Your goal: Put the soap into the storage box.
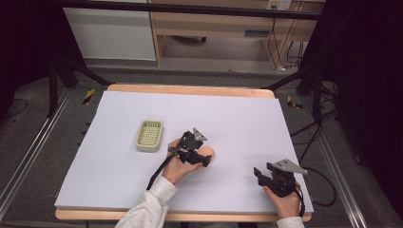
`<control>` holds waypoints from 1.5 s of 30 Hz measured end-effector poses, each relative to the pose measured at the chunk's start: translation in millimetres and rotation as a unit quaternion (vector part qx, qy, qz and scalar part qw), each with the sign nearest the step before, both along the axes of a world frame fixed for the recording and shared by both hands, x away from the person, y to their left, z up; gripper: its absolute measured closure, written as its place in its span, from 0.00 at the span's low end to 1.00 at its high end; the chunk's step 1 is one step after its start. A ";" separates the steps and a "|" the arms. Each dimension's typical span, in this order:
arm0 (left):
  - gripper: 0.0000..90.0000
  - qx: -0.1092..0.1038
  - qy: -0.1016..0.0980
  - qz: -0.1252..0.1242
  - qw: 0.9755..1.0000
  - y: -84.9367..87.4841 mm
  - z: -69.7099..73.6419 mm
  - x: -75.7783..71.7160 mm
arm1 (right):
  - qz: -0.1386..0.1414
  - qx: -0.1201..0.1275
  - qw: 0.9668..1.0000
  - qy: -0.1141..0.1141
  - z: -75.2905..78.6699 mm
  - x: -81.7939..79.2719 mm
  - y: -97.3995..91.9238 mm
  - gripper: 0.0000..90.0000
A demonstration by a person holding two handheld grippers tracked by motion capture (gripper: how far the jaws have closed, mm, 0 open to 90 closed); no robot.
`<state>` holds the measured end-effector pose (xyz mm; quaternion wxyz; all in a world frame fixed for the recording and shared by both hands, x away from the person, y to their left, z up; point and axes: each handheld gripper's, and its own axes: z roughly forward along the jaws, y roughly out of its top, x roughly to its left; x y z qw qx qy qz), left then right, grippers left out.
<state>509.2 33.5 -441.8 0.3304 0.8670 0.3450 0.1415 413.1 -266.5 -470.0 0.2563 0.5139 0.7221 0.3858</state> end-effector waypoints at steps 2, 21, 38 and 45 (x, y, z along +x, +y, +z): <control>0.24 0.002 0.003 0.001 1.000 -1.4 -2.4 0.8 | 0.000 0.000 1.000 0.001 0.0 0.0 -0.1 0.48; 0.23 0.024 0.024 -0.004 0.999 -10.4 -17.8 6.0 | 0.007 0.004 1.000 0.008 -0.5 0.7 0.4 0.49; 0.32 0.033 0.034 -0.001 0.999 -14.4 -27.3 6.7 | 0.008 0.005 1.000 0.008 -0.6 0.8 0.0 0.49; 0.34 0.035 0.035 0.001 0.999 -14.9 -26.9 6.3 | 0.008 0.005 1.000 0.009 -0.4 0.9 0.7 0.49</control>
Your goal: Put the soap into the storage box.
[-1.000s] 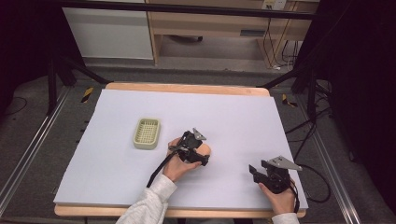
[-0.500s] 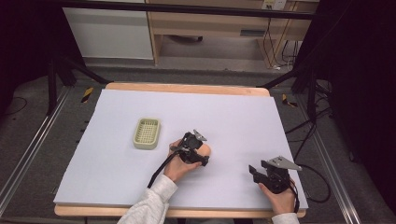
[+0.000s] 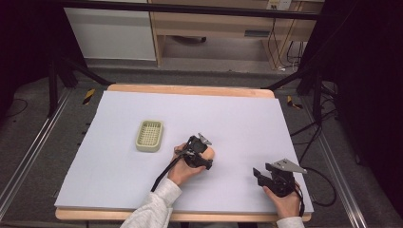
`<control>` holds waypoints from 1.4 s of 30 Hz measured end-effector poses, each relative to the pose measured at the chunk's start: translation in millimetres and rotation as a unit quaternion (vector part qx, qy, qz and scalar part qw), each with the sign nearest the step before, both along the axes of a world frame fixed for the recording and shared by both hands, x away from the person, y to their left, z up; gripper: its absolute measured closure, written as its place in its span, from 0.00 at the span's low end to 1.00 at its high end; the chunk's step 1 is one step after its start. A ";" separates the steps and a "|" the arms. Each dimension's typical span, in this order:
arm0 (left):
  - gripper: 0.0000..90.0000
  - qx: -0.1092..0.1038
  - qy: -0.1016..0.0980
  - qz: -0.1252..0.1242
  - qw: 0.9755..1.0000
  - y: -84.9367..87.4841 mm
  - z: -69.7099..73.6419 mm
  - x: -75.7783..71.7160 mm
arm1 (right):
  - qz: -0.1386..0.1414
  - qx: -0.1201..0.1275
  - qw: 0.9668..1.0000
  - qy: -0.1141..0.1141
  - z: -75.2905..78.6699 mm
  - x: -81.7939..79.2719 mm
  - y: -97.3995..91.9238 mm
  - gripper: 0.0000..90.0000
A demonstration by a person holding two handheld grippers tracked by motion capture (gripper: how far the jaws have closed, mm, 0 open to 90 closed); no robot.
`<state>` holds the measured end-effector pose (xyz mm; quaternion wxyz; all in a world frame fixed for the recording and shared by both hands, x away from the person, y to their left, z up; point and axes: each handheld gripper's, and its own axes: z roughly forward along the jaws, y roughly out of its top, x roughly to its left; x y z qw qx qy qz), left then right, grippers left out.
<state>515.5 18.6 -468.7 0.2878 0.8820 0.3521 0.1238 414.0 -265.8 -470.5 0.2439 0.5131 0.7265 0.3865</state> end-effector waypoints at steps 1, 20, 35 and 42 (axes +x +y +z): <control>0.34 0.000 0.000 0.000 1.000 0.0 0.1 0.0 | 0.000 0.000 1.000 0.000 0.0 0.0 0.1 0.49; 0.35 0.010 0.007 0.008 1.000 2.2 5.1 -1.0 | 0.001 0.001 1.000 0.001 0.1 -0.1 -0.1 0.48; 0.35 -0.007 -0.007 0.002 1.000 17.6 22.9 -11.5 | 0.000 0.001 1.000 -0.001 0.2 -0.2 -0.3 0.48; 0.35 -0.013 -0.018 0.009 1.000 31.5 32.8 -16.6 | -0.001 0.006 1.000 0.000 1.1 -1.1 -0.1 0.48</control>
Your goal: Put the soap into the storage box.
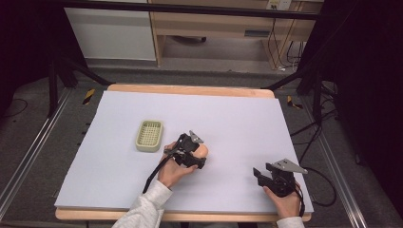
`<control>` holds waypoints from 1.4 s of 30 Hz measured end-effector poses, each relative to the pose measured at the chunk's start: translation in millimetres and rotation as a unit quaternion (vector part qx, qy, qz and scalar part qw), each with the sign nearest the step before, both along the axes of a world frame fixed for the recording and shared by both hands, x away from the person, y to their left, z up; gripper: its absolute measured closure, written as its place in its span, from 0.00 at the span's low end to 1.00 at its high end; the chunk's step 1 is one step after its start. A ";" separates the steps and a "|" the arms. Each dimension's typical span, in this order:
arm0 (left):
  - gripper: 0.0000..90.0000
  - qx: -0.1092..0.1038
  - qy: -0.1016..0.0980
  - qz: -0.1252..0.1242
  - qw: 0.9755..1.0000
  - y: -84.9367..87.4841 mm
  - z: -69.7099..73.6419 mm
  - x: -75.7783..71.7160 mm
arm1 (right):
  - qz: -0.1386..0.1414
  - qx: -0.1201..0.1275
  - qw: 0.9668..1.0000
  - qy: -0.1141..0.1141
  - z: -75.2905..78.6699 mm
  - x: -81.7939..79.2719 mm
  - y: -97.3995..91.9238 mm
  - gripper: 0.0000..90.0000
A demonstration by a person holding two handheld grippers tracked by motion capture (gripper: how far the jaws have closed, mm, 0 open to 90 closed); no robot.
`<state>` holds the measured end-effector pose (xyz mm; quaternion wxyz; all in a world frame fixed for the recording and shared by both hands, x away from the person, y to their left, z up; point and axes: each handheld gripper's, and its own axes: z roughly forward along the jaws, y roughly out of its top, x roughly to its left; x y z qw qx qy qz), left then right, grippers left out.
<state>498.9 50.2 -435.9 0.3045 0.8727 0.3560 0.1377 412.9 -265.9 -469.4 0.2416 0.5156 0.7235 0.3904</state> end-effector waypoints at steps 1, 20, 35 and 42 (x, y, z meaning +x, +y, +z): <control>0.35 -0.001 0.000 0.001 1.000 2.6 1.2 -0.6 | 0.000 0.000 1.000 0.000 0.1 0.0 0.0 0.48; 0.35 -0.016 -0.015 0.026 0.999 53.6 14.6 -15.0 | 0.000 -0.003 1.000 -0.001 -1.8 0.8 -0.2 0.47; 0.35 -0.026 -0.026 0.048 0.998 92.9 21.8 -27.7 | 0.000 -0.004 1.000 -0.003 -3.1 -4.3 0.7 0.42; 0.35 -0.038 -0.030 0.072 0.996 107.3 28.4 -24.3 | 0.001 0.000 1.000 0.000 -3.1 -5.1 1.3 0.41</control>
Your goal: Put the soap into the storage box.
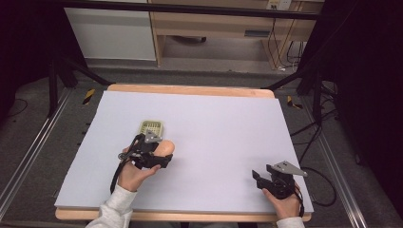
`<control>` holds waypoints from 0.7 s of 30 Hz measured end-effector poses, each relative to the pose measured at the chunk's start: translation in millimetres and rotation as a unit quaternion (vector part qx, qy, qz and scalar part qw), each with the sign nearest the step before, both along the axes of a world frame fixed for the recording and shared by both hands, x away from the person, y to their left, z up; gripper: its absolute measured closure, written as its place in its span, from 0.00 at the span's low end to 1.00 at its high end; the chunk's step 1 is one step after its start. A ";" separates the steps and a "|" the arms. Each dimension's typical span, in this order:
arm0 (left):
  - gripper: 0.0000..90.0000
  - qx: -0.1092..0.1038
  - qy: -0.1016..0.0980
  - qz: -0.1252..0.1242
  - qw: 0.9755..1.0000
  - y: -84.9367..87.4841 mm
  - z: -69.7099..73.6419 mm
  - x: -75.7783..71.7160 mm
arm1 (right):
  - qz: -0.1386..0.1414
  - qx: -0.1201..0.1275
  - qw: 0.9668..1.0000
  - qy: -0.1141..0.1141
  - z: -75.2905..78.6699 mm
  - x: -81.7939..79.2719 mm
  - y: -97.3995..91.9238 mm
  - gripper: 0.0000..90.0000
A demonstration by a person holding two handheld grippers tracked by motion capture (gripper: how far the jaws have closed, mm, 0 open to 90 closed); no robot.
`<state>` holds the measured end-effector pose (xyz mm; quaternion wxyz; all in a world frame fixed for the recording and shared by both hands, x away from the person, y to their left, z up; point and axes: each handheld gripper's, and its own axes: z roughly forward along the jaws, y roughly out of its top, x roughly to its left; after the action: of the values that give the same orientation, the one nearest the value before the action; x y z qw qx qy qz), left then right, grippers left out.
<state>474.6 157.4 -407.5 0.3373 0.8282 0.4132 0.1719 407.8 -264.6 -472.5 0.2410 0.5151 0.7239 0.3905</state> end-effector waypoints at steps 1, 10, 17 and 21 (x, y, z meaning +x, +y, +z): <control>0.35 0.000 -0.001 0.003 1.000 1.9 1.0 0.5 | 0.000 0.000 1.000 0.000 -0.1 0.1 0.1 0.40; 0.35 -0.007 -0.009 0.024 1.000 13.6 7.9 5.7 | -0.002 -0.003 1.000 -0.001 -0.8 1.3 0.5 0.39; 0.35 -0.007 -0.012 0.034 0.999 19.7 10.3 14.6 | 0.000 -0.007 1.000 -0.005 -1.0 2.7 1.6 0.39; 0.35 -0.009 -0.012 0.043 0.999 22.4 9.3 20.9 | -0.002 -0.005 1.000 -0.004 -0.6 3.4 1.9 0.39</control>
<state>495.4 179.9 -398.2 0.3417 0.8045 0.4460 0.1927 411.2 -262.8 -473.0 0.2468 0.5141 0.7238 0.3885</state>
